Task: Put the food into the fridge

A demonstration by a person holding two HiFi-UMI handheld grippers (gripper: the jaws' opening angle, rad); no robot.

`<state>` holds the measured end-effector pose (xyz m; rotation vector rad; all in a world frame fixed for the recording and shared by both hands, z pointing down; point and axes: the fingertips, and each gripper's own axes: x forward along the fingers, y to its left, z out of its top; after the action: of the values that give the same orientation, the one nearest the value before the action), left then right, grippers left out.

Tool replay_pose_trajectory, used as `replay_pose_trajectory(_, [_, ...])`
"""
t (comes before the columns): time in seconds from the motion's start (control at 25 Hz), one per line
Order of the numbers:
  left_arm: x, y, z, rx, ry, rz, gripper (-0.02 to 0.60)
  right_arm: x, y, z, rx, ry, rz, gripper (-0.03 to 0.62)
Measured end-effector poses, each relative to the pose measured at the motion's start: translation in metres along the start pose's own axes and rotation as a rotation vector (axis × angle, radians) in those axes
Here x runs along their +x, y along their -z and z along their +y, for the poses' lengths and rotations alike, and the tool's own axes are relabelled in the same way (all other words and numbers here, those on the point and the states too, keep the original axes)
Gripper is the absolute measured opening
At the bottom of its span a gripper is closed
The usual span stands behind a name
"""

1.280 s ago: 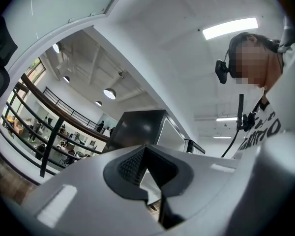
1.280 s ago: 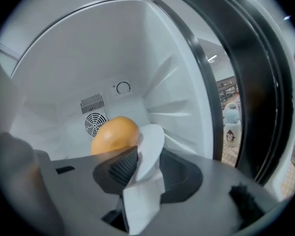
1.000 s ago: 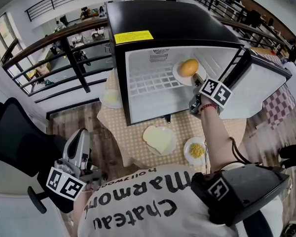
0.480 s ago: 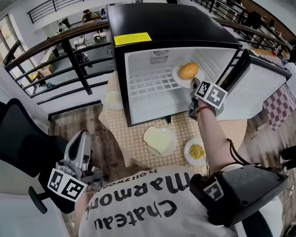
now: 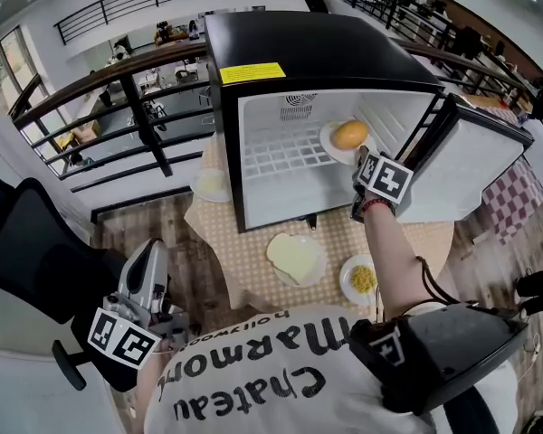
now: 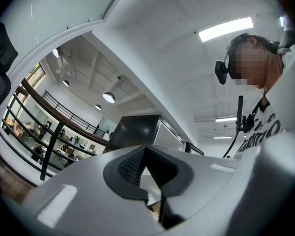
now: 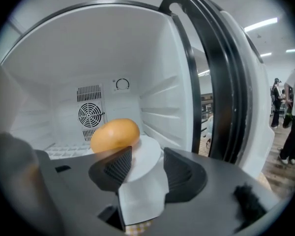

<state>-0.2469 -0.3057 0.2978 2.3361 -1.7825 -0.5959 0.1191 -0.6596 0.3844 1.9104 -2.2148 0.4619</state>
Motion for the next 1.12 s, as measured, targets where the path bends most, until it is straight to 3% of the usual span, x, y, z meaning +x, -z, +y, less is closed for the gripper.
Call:
replay_pose_trajectory(0.12, [0.0,0.0,-0.002,0.0,0.021,0.009,0.006,-0.018,-0.009,-0.004,-0.013,0.009,-0.064,0.21])
replay_pose_trajectory(0.24, [0.009,0.015,-0.007,-0.034,0.094,0.062,0.006,-0.052,-0.004,-0.011,0.032,-0.014,-0.133,0.21])
replay_pose_trajectory(0.4, [0.031,0.057,-0.027,-0.036,0.224,0.165,0.006,-0.089,0.051,-0.016,0.074,-0.117,-0.091,0.209])
replay_pose_trajectory(0.48, [0.043,0.074,-0.038,-0.026,0.263,0.179,0.006,-0.104,0.088,-0.023,0.095,-0.149,-0.041,0.209])
replay_pose_trajectory(0.6, [0.057,0.09,-0.059,-0.082,0.322,0.177,0.006,-0.134,0.129,-0.034,0.151,-0.17,0.003,0.207])
replay_pose_trajectory(0.68, [0.065,0.097,-0.083,-0.101,0.384,0.2,0.006,-0.152,0.13,-0.037,0.163,-0.204,-0.011,0.175])
replay_pose_trajectory(0.76, [0.064,0.109,-0.113,-0.104,0.454,0.246,0.006,-0.172,0.121,-0.039,0.168,-0.247,-0.052,0.03])
replay_pose_trajectory(0.92, [0.035,0.131,-0.173,-0.106,0.52,0.306,0.006,-0.228,0.12,-0.05,0.171,-0.306,-0.074,0.028])
replay_pose_trajectory(1.12, [-0.013,0.135,-0.245,-0.098,0.513,0.27,0.006,-0.309,0.137,-0.106,0.055,-0.272,-0.077,0.026])
